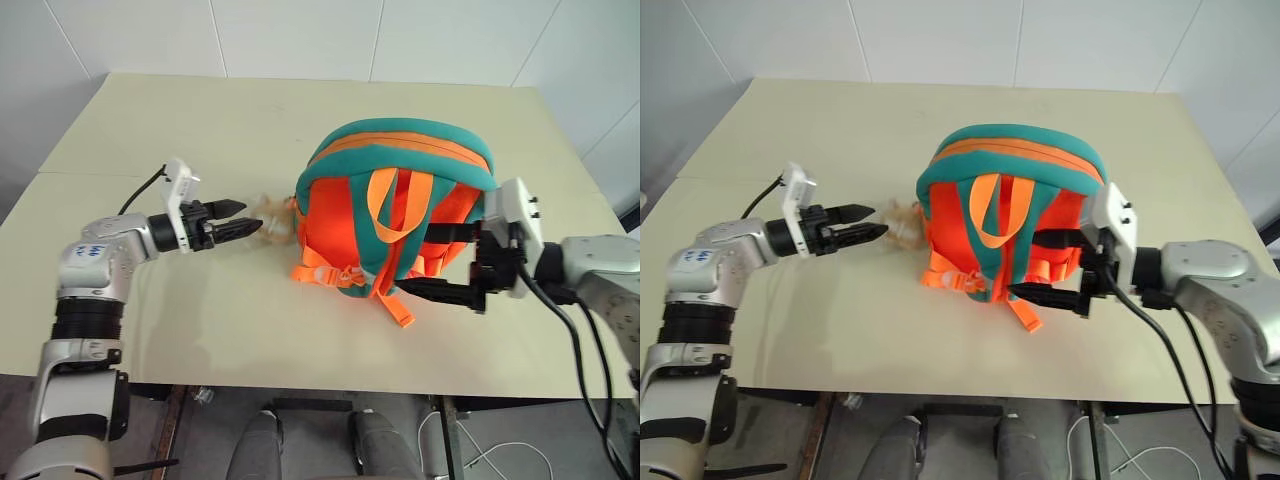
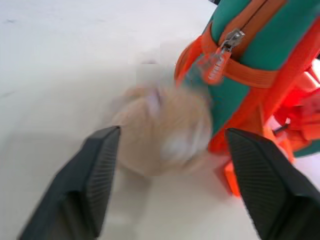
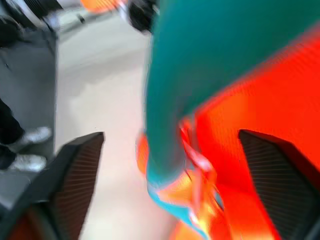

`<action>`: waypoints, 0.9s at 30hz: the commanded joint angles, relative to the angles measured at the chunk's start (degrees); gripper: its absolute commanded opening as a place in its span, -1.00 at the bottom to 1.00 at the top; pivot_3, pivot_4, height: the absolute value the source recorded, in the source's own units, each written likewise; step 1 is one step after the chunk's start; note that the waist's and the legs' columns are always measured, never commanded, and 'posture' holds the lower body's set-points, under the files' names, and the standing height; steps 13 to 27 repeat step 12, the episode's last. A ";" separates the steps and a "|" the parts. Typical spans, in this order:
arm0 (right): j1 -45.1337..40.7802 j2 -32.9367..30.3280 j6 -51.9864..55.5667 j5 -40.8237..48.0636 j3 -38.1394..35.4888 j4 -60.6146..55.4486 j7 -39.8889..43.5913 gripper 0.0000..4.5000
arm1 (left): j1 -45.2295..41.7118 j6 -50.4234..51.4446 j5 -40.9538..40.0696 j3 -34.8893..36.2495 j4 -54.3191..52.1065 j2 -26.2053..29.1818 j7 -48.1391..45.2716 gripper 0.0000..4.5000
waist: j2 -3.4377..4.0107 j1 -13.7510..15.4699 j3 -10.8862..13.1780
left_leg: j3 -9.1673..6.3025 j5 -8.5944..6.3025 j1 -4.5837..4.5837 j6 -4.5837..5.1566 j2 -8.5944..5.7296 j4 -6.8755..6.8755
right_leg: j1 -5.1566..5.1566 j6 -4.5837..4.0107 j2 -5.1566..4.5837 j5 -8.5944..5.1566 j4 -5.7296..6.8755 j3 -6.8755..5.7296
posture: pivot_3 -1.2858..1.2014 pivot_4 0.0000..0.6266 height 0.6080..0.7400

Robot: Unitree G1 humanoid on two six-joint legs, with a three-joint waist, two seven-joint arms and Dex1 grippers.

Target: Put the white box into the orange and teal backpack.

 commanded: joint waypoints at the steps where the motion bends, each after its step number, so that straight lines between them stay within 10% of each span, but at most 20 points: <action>1: 2.33 -5.09 -0.23 -1.04 -7.13 1.09 1.98 1.00 | -1.52 -0.72 -0.75 2.31 -0.20 1.85 -1.81 0.98 | 0.00 0.03 0.00 | 0.01 0.00 0.02 0.00 0.00 -0.01 | 0.02 -0.01 0.00 -0.01 -0.02 0.00 | 0.03 -0.52 1.00; 9: 11.06 -8.88 -1.67 -5.18 -18.47 6.06 2.78 1.00 | -5.26 -8.26 2.93 3.88 10.48 3.62 -2.80 0.98 | -0.01 0.04 -0.01 | 0.05 0.00 0.04 0.02 0.00 0.01 | 0.05 -0.01 0.00 0.01 -0.03 0.00 | 0.03 -0.52 1.00; 27: 11.14 -7.20 -4.08 -7.36 -17.95 8.55 0.77 1.00 | -4.43 -9.43 2.99 5.04 11.14 3.60 -2.10 0.98 | -0.01 -0.17 -0.01 | 0.08 0.00 0.05 0.02 0.00 0.00 | 0.03 0.00 0.00 0.02 -0.04 0.03 | 0.03 -0.52 1.00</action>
